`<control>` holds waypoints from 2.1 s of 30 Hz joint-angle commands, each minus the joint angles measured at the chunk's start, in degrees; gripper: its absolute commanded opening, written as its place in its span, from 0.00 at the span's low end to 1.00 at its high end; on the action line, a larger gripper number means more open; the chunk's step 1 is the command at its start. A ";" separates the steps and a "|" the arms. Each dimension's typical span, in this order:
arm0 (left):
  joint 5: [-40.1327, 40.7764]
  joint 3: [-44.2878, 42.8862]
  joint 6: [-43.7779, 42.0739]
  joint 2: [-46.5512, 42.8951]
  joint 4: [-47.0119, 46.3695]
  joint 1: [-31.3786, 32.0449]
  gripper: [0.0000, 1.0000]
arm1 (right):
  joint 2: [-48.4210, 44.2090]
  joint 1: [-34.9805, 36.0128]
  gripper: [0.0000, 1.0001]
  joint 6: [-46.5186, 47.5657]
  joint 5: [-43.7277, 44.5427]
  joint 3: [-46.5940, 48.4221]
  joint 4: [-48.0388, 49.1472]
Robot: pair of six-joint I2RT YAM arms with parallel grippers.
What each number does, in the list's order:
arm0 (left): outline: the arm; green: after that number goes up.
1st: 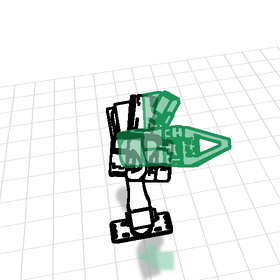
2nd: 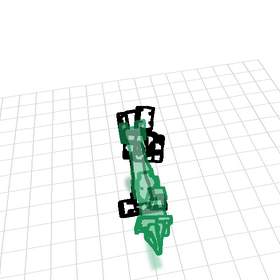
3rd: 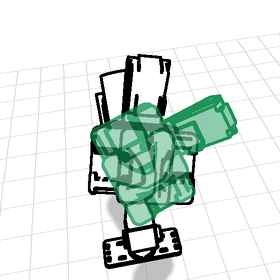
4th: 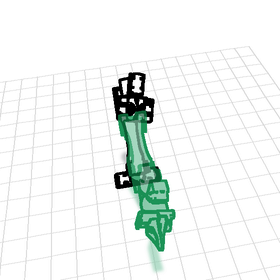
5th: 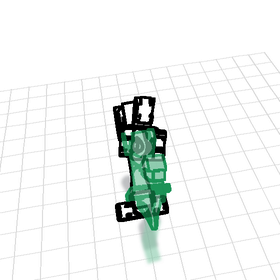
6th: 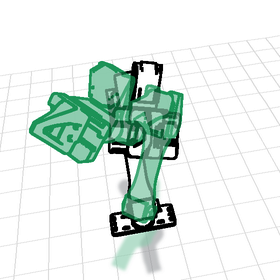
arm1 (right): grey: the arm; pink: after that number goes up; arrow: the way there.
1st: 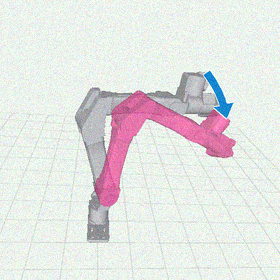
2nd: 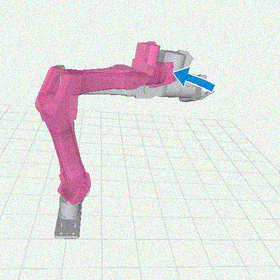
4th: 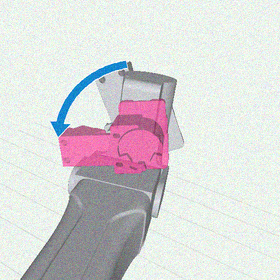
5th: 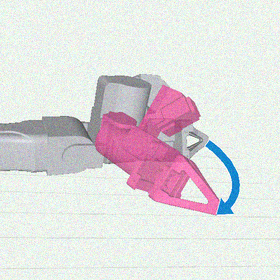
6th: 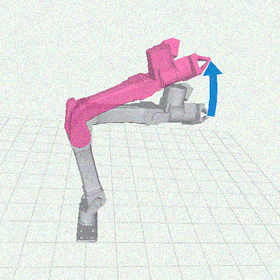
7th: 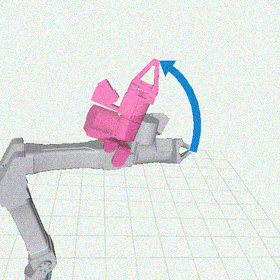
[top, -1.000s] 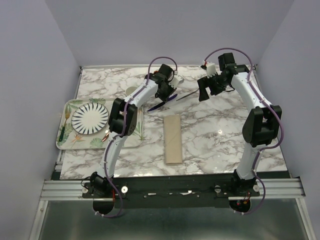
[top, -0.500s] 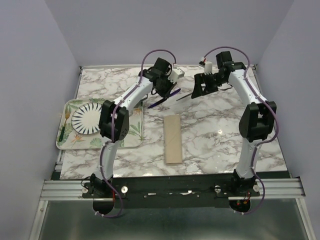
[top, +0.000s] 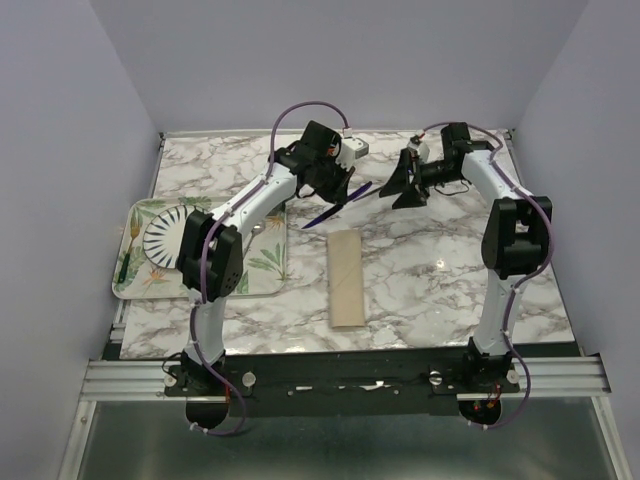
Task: Fold the napkin into a case and place the utensils inside
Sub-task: Pass from the left arm to the right, then pass from the right arm to the left
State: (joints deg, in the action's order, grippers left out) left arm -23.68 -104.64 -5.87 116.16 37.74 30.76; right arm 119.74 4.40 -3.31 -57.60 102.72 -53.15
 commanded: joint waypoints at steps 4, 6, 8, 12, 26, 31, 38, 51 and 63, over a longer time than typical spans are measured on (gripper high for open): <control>-5.41 1.63 8.41 -4.98 -6.62 1.14 0.00 | -2.50 0.08 1.00 -15.05 -13.32 -6.83 8.93; -5.67 1.55 9.12 -4.89 -6.62 1.58 0.00 | -2.23 0.17 1.00 -15.76 -14.72 -6.74 9.99; -5.94 1.37 9.56 -4.89 -6.54 2.02 0.00 | -1.80 0.17 1.00 -16.03 -14.73 -6.04 10.52; -6.20 0.84 10.61 -5.06 -6.36 2.98 0.00 | -1.09 0.17 1.00 -17.69 -14.29 -7.00 12.53; -4.80 -0.83 14.57 -3.49 -4.78 7.38 0.00 | -2.32 0.17 0.76 -31.93 -11.65 -15.70 26.60; -2.78 -1.79 15.80 -1.99 -4.25 8.87 0.00 | -3.55 0.17 0.63 -37.11 -13.85 -19.65 31.52; -1.90 -2.23 16.59 -1.28 -4.07 9.75 0.00 | -5.57 0.17 0.01 -40.72 -14.55 -22.91 35.56; -12.76 8.10 8.34 -12.59 -10.47 3.62 0.78 | -9.26 -0.62 0.00 -37.30 -18.24 -25.28 35.57; -15.78 11.11 1.48 -17.36 -1.44 4.11 0.85 | -20.50 -0.62 0.01 -26.84 -9.55 -25.73 31.17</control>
State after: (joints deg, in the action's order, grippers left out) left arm -34.59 -98.54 0.05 102.39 33.08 28.58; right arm 103.48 4.05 -33.01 -70.78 77.01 -20.34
